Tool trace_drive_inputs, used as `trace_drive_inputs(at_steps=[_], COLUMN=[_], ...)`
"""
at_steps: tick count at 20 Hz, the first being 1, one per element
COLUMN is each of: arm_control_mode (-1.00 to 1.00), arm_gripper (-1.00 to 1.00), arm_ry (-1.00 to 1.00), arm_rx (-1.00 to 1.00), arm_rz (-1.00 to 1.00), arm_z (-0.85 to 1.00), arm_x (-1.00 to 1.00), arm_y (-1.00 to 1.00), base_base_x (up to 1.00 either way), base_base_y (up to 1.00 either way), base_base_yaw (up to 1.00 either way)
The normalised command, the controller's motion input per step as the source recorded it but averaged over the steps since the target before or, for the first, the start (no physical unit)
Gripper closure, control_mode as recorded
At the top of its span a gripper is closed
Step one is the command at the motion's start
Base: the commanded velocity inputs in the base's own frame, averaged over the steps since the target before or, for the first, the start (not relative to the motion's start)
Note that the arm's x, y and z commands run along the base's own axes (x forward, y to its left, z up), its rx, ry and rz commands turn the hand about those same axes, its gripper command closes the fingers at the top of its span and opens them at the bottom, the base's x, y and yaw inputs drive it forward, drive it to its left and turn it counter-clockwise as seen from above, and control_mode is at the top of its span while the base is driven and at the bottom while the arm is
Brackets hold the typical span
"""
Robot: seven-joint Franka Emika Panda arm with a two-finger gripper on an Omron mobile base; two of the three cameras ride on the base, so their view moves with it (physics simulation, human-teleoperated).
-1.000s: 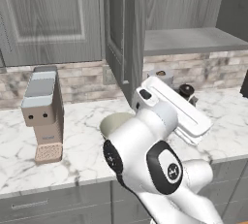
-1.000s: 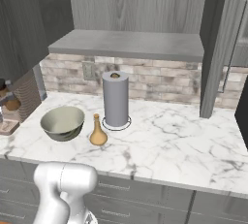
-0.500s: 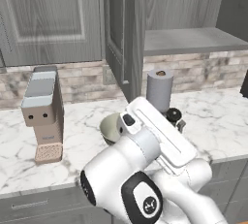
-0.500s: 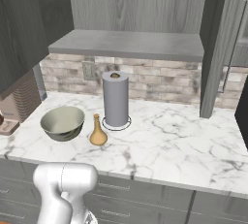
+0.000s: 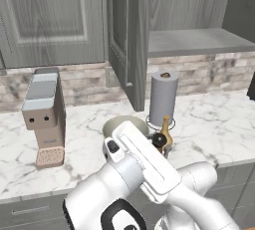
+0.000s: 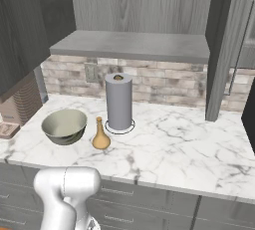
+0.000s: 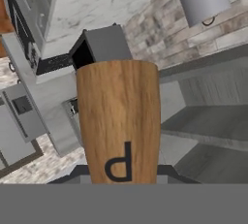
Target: Retrieve the bottle and the shaker from the cabinet and place them next to the mixing bowl on the counter. Then add garlic from the fridge to the mixing bowl.
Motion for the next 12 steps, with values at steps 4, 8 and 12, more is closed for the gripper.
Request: trace_drive_inputs(at_steps=[4,8,12], arm_control_mode=[-1.00,-1.00,-1.00], arm_gripper=[1.00,1.00,1.00], arm_ry=[0.00,0.00,0.00], arm_rx=[0.00,0.00,0.00], arm_rz=[0.00,0.00,0.00], arm_z=[-0.42,-0.33,-0.29], arm_x=[0.08,0.36,0.51], arm_y=[0.29,0.24,0.27], base_base_x=[0.00,0.00,0.00], base_base_y=[0.00,0.00,0.00], base_base_yaw=[0.00,0.00,0.00])
